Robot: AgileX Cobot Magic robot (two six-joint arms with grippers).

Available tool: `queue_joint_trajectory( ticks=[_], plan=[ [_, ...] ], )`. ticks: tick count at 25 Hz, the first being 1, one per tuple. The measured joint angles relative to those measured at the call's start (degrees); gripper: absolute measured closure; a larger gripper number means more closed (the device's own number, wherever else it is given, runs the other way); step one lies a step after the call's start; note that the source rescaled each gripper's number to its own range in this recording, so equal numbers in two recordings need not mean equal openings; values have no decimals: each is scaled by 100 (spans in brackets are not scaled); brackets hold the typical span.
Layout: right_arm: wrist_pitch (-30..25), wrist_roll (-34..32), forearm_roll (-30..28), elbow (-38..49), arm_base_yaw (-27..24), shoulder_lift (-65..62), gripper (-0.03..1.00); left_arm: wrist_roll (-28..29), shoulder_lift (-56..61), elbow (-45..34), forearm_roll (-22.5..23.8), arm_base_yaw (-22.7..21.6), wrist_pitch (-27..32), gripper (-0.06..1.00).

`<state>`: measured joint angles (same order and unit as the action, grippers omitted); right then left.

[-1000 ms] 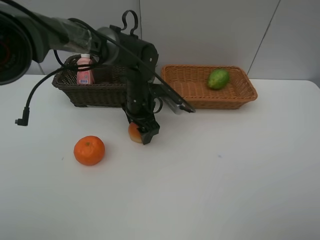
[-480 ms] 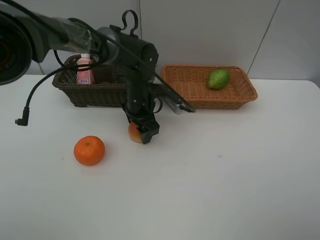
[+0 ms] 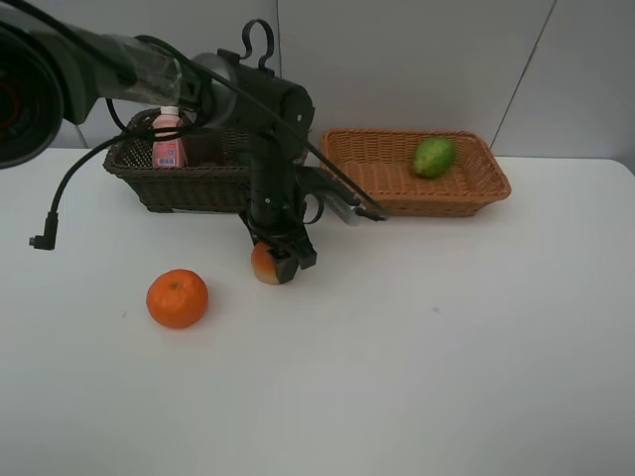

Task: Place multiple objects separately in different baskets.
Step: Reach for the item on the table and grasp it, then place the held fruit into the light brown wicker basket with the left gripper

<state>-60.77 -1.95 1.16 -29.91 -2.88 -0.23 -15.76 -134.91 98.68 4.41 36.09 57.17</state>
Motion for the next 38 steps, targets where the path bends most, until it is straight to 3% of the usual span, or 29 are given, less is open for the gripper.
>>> queue_joint_trajectory(
  ticks=[13, 31, 38],
  plan=[
    [0, 0, 0, 0, 0, 0, -3, 0, 0, 0, 12, 30, 0, 19],
    [0, 0, 0, 0, 0, 0, -3, 4, 353, 19, 11, 417, 6, 19],
    [0, 0, 0, 0, 0, 0, -3, 25, 559, 400, -3, 619, 39, 19]
  ],
)
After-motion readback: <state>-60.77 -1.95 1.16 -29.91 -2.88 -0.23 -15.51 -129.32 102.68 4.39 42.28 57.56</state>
